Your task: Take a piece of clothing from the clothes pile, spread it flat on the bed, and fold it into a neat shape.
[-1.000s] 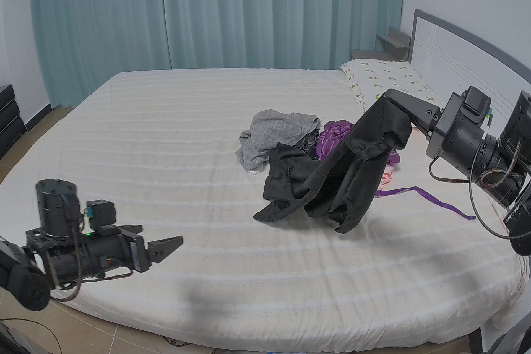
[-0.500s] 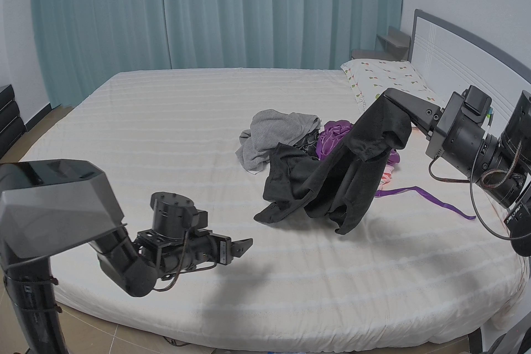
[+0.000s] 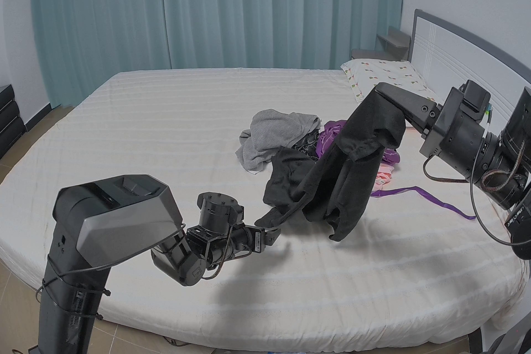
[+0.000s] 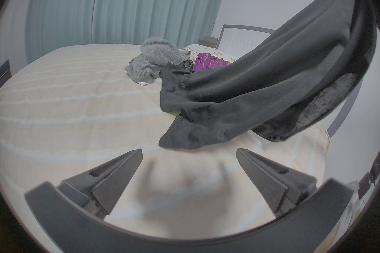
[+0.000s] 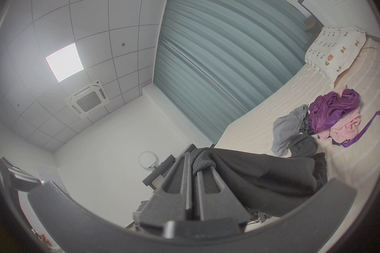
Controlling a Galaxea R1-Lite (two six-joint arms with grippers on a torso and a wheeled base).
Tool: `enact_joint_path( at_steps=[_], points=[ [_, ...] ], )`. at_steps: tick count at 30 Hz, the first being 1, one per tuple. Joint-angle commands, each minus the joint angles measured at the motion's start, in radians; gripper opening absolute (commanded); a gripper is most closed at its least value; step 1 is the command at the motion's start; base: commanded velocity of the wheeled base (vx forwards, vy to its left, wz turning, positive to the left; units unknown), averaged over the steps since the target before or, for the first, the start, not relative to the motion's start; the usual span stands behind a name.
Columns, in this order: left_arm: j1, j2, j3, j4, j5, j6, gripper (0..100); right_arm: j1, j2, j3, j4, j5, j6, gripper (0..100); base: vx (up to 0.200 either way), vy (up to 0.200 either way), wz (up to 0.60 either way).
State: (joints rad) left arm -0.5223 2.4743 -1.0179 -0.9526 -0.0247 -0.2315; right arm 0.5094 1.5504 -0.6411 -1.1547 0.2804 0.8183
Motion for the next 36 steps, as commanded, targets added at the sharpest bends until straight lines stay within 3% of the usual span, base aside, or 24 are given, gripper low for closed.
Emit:
enact_joint_path(
  at_steps=[1,16,17,20,25,27,32,36],
  points=[
    [-0.007,0.089,-0.094,0.015,0.000,0.000,100,0.028,-0.015,-0.005,0.001,0.000,-0.001,0,0.000,0.000,0.00],
    [-0.031,0.181,-0.307,0.090,0.002,-0.008,100,0.024,-0.039,0.004,0.004,0.000,0.001,0,0.000,0.000,0.00],
    [-0.033,0.181,-0.306,0.090,0.002,-0.011,0,0.014,-0.035,0.008,0.004,0.000,-0.001,0,0.000,0.000,0.00],
    [-0.034,0.176,-0.297,0.086,0.003,-0.012,0,-0.012,-0.026,0.009,0.006,0.002,-0.001,0,0.000,0.000,0.00],
    [-0.033,0.120,-0.225,0.031,0.109,-0.029,0,-0.081,0.034,0.021,0.004,0.003,-0.002,0,0.000,0.000,0.00],
    [-0.033,0.014,-0.103,-0.035,0.141,-0.040,0,-0.129,0.105,0.023,-0.005,0.002,-0.013,0,0.000,0.000,0.00],
    [-0.022,-0.140,0.044,-0.035,0.155,-0.062,0,-0.192,0.191,0.017,-0.010,0.000,-0.018,0,0.000,0.000,0.00],
    [-0.002,-0.357,0.131,-0.008,0.180,-0.189,0,-0.262,0.286,-0.054,-0.007,-0.004,-0.031,0,0.000,0.000,0.00]
  ],
)
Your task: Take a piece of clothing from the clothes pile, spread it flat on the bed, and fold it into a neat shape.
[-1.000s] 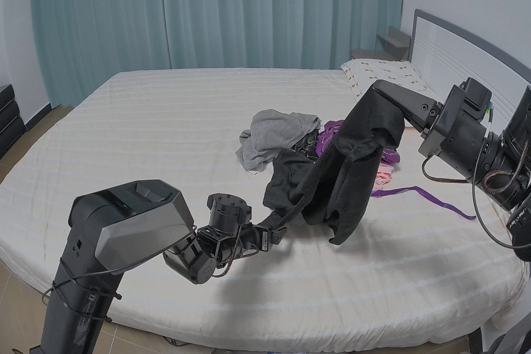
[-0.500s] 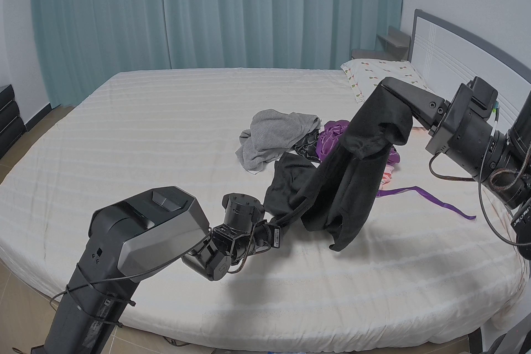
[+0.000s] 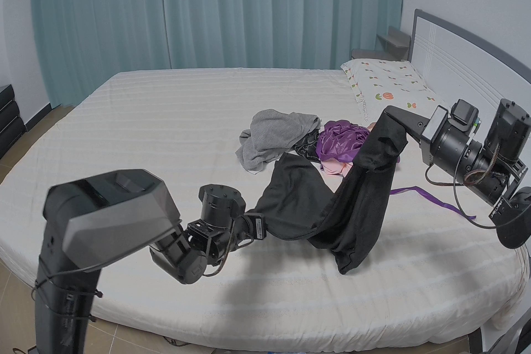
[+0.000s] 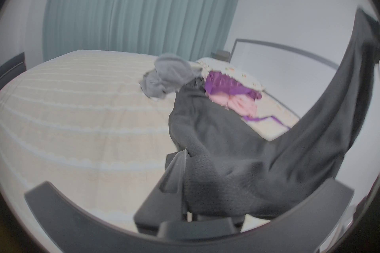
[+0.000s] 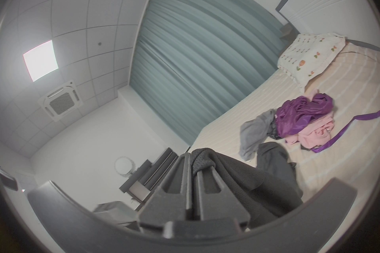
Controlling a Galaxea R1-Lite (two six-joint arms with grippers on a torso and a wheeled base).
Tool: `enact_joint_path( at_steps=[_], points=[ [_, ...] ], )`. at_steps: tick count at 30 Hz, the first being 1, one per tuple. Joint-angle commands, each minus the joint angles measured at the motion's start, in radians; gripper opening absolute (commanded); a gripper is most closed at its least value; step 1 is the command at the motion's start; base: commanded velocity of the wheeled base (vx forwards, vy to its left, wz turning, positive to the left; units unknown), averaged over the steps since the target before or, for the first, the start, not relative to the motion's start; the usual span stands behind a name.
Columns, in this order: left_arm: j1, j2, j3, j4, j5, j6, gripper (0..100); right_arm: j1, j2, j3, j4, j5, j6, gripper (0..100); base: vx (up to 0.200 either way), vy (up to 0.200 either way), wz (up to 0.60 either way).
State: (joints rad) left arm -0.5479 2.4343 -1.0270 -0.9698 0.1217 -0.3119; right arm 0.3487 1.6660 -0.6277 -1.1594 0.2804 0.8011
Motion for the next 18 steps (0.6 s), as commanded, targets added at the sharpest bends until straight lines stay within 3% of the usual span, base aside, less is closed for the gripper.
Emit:
enact_joint_path(
  at_steps=[1,4,5,8,13,18],
  points=[
    [0.023,-0.359,0.137,0.039,0.041,-0.122,0,-0.108,0.176,-0.101,0.009,-0.015,-0.014,0,0.000,0.000,0.00],
    [0.025,-0.455,0.120,0.138,0.062,-0.145,0,-0.112,0.190,-0.195,0.026,-0.067,-0.016,0,0.000,0.000,0.00],
    [0.029,-0.526,0.096,0.198,0.078,-0.164,0,-0.114,0.189,-0.277,0.038,-0.149,-0.023,0,0.000,0.000,0.00],
    [0.051,-0.595,0.096,0.206,0.096,-0.184,0,-0.109,0.167,-0.345,0.040,-0.208,-0.034,0,0.000,0.000,0.00],
    [0.072,-0.644,0.166,0.200,0.102,-0.223,0,-0.082,0.146,-0.233,0.052,-0.202,-0.045,0,0.000,0.000,0.00],
    [0.072,-0.623,0.286,0.186,0.098,-0.380,0,-0.063,0.224,-0.080,0.040,-0.187,-0.046,0,0.000,0.000,0.00]
  ],
)
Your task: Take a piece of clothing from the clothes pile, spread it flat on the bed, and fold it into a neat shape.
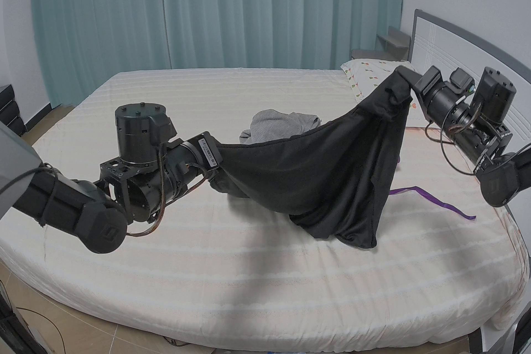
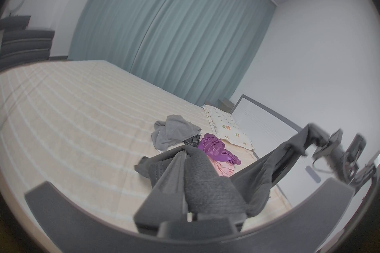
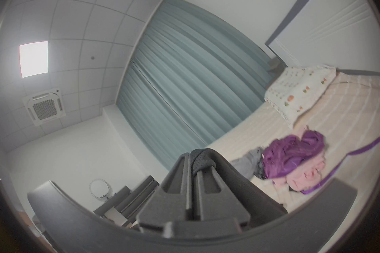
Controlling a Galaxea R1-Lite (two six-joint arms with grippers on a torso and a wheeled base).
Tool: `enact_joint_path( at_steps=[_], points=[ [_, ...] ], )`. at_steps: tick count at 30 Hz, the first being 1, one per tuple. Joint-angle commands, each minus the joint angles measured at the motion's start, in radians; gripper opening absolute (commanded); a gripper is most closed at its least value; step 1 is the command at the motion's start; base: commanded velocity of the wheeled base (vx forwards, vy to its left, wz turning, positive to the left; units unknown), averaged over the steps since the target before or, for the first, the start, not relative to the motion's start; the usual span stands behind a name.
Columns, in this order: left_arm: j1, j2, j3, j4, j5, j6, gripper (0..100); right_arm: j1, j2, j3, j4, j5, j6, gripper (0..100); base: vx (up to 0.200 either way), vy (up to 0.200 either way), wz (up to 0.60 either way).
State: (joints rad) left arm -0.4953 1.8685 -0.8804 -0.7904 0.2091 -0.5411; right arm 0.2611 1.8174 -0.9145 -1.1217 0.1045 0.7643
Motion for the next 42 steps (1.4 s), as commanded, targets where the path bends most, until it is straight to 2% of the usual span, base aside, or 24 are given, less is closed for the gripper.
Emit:
enact_joint_path(
  at_steps=[1,7,12,18,24,35,39,42],
  points=[
    [0.018,-0.049,0.156,0.007,0.007,-0.172,0,0.030,0.091,0.221,-0.003,-0.012,-0.010,0,0.000,0.000,0.00],
    [0.018,-0.005,0.218,-0.012,-0.017,-0.247,0,0.063,0.160,0.264,-0.055,-0.011,0.015,0,0.000,0.000,0.00],
    [0.017,0.043,0.279,-0.108,-0.025,-0.315,0,0.104,0.177,0.307,-0.073,-0.020,0.061,0,0.000,0.000,0.00],
    [0.014,0.058,0.365,-0.205,-0.056,-0.332,0,0.118,0.189,0.332,-0.073,-0.020,0.075,0,-0.100,0.000,0.00],
    [0.017,0.066,0.382,-0.210,-0.056,-0.333,0,0.136,0.172,0.362,-0.082,-0.025,0.078,0,-0.200,0.000,0.00],
    [0.020,0.063,0.390,-0.213,-0.050,-0.332,0,0.136,0.178,0.387,-0.133,-0.029,0.079,0,0.000,0.000,0.00],
    [0.038,0.063,0.377,-0.211,-0.043,-0.343,0,0.141,0.175,0.385,-0.138,-0.063,0.076,0,0.000,0.000,0.00],
    [0.047,0.055,0.374,-0.211,-0.048,-0.362,0,0.149,0.178,0.387,-0.164,-0.086,0.075,0,0.000,0.200,0.00]
  ],
)
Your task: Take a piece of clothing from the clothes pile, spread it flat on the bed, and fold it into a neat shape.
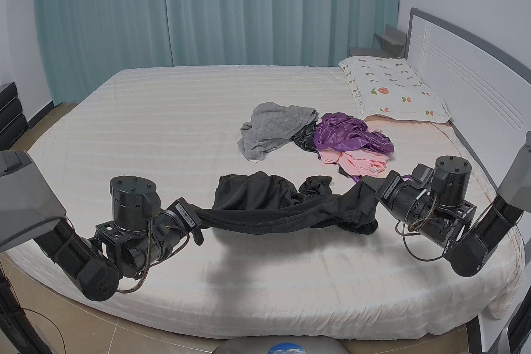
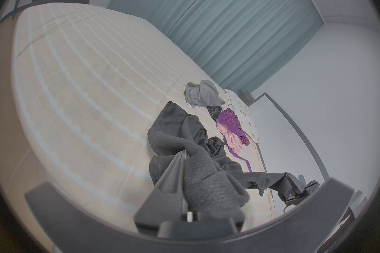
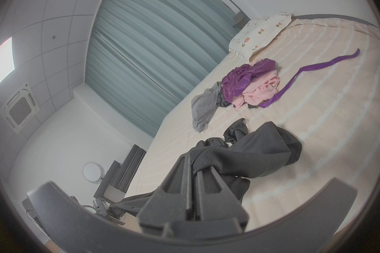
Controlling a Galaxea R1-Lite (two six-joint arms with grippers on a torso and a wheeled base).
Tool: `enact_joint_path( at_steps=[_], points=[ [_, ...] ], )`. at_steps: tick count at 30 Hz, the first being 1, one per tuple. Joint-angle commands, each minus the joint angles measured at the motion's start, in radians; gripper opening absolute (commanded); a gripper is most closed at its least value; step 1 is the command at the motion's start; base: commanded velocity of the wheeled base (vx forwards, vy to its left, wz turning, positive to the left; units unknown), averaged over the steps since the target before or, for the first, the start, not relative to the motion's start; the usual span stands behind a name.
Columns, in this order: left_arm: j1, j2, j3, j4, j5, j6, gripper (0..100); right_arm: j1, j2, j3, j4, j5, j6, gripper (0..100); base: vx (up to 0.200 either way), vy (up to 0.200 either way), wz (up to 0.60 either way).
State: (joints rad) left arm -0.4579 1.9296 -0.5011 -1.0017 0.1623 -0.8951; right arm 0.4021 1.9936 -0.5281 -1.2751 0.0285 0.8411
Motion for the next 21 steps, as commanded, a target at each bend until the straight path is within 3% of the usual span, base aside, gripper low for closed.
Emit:
enact_joint_path(
  at_steps=[1,21],
  points=[
    [0.010,-0.006,-0.005,0.000,-0.001,-0.008,0,0.007,0.004,0.002,-0.017,-0.012,-0.004,0,0.000,0.200,0.00],
    [0.015,-0.049,-0.010,0.000,0.002,-0.004,0,0.011,0.004,-0.023,-0.023,-0.101,-0.045,0,0.000,0.200,0.00]
  ],
)
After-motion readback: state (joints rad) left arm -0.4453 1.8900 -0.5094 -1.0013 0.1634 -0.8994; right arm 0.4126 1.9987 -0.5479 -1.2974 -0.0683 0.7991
